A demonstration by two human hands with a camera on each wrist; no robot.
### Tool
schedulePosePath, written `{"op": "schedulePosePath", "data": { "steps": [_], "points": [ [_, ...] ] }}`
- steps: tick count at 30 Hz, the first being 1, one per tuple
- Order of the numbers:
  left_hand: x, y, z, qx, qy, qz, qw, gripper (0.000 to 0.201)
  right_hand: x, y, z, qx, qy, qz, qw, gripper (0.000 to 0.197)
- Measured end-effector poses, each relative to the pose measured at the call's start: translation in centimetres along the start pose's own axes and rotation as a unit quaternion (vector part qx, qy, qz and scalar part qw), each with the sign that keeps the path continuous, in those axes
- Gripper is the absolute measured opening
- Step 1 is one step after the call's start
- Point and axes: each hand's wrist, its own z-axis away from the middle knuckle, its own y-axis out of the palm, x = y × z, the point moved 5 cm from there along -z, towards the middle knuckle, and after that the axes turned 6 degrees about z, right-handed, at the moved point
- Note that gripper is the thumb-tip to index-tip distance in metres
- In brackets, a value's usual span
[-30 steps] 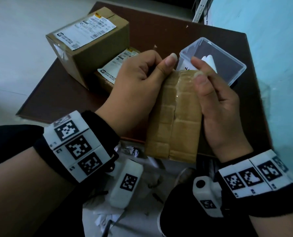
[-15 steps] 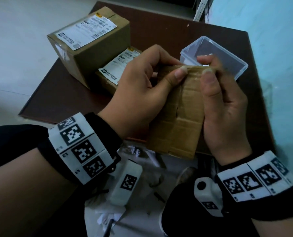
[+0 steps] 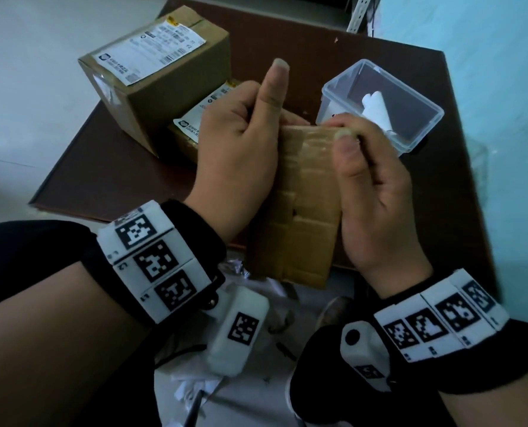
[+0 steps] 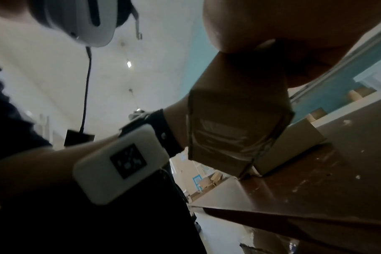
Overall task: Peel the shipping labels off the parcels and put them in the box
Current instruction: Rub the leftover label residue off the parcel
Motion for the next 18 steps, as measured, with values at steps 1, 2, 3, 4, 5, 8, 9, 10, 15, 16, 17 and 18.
{"op": "schedulePosePath", "data": {
  "steps": [1, 2, 3, 4, 5, 8, 9, 10, 15, 16, 17, 18],
  "points": [
    [-0.1, 0.1, -0.1, 0.010, 0.002, 0.000, 1.000, 0.051, -0.1, -0.3, -0.2, -0.021, 0.013, -0.009, 1.000, 0.021],
    [-0.3, 0.4, 0.0, 0.027, 0.004, 0.004, 1.000, 0.049, -0.2, -0.6, -0.3, -0.046, 0.025, -0.019, 0.998, 0.023],
    [-0.5, 0.7, 0.1, 0.049, 0.005, 0.007, 0.999, 0.044, -0.3, -0.9, -0.4, -0.067, 0.036, -0.028, 0.997, 0.024],
    [-0.6, 1.0, 0.3, 0.073, 0.006, 0.004, 0.997, 0.036, -0.4, -1.1, -0.4, -0.082, 0.045, -0.034, 0.995, 0.025],
    [-0.6, 1.3, 0.6, 0.095, 0.008, -0.003, 0.995, 0.029, -0.5, -1.3, -0.4, -0.093, 0.051, -0.035, 0.994, 0.025],
    [-0.7, 1.6, 1.1, 0.129, 0.012, -0.012, 0.991, 0.030, -0.4, -1.4, -0.3, -0.107, 0.052, -0.027, 0.993, 0.025],
    [-0.7, 1.6, 1.1, 0.134, 0.010, -0.006, 0.991, 0.031, -0.4, -1.4, -0.2, -0.107, 0.050, -0.024, 0.993, 0.025],
    [-0.7, 1.6, 1.1, 0.136, 0.007, 0.003, 0.991, 0.030, -0.3, -1.4, -0.2, -0.107, 0.047, -0.021, 0.993, 0.025],
    [-0.5, 1.7, 1.2, 0.142, -0.006, 0.032, 0.989, 0.024, 0.0, -1.6, -0.1, -0.118, 0.025, -0.004, 0.993, 0.023],
    [-0.4, 1.7, 1.2, 0.139, -0.005, 0.032, 0.990, 0.023, 0.1, -1.5, 0.0, -0.120, 0.024, -0.002, 0.993, 0.022],
    [-0.4, 1.7, 1.2, 0.137, -0.006, 0.034, 0.990, 0.022, 0.1, -1.5, 0.0, -0.120, 0.025, 0.000, 0.992, 0.022],
    [-0.4, 1.7, 1.2, 0.135, -0.008, 0.035, 0.990, 0.022, 0.1, -1.4, 0.1, -0.118, 0.026, 0.003, 0.993, 0.022]
  ]
}}
